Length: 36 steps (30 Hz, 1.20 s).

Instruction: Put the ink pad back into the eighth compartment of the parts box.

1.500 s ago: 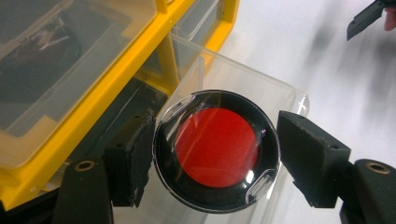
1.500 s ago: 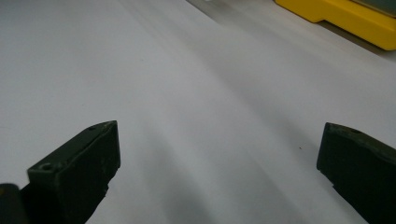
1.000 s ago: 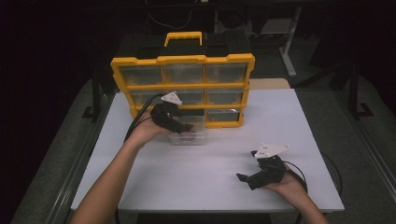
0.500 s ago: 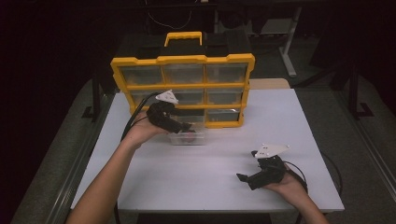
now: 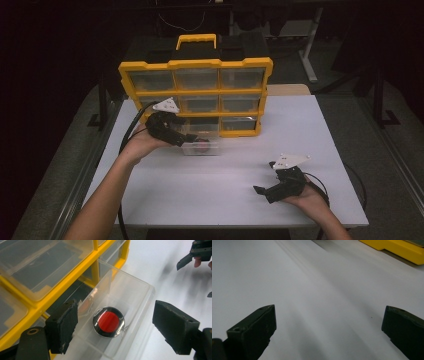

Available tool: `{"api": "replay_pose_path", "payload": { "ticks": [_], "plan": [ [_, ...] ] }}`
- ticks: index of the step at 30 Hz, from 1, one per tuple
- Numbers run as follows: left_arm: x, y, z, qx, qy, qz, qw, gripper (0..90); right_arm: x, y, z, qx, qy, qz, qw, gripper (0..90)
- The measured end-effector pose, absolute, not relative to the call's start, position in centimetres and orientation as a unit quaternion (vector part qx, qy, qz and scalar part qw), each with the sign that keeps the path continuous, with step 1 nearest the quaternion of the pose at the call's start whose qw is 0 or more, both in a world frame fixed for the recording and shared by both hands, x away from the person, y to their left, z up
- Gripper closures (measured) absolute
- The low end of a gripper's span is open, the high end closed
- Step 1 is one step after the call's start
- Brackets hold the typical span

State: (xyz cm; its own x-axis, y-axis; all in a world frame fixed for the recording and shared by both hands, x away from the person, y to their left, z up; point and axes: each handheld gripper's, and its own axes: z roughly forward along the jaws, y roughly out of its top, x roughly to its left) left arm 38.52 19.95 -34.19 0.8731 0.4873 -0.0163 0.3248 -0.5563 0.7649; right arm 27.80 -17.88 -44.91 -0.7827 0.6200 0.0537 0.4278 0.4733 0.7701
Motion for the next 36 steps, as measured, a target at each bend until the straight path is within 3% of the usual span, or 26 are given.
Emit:
{"api": "replay_pose_path", "payload": {
  "ticks": [13, 36],
  "plan": [
    [36.5, 22.2, -34.7, 0.868, 0.247, 0.103, 0.419, 14.2, 27.7, -17.8, -44.9, 0.307, 0.851, 0.409, 0.118, 0.0],
    [33.0, 24.6, -39.2, 0.857, 0.261, 0.125, 0.427, 13.4, 27.7, -17.9, -45.0, 0.308, 0.851, 0.409, 0.118, 0.0]
  ]
}}
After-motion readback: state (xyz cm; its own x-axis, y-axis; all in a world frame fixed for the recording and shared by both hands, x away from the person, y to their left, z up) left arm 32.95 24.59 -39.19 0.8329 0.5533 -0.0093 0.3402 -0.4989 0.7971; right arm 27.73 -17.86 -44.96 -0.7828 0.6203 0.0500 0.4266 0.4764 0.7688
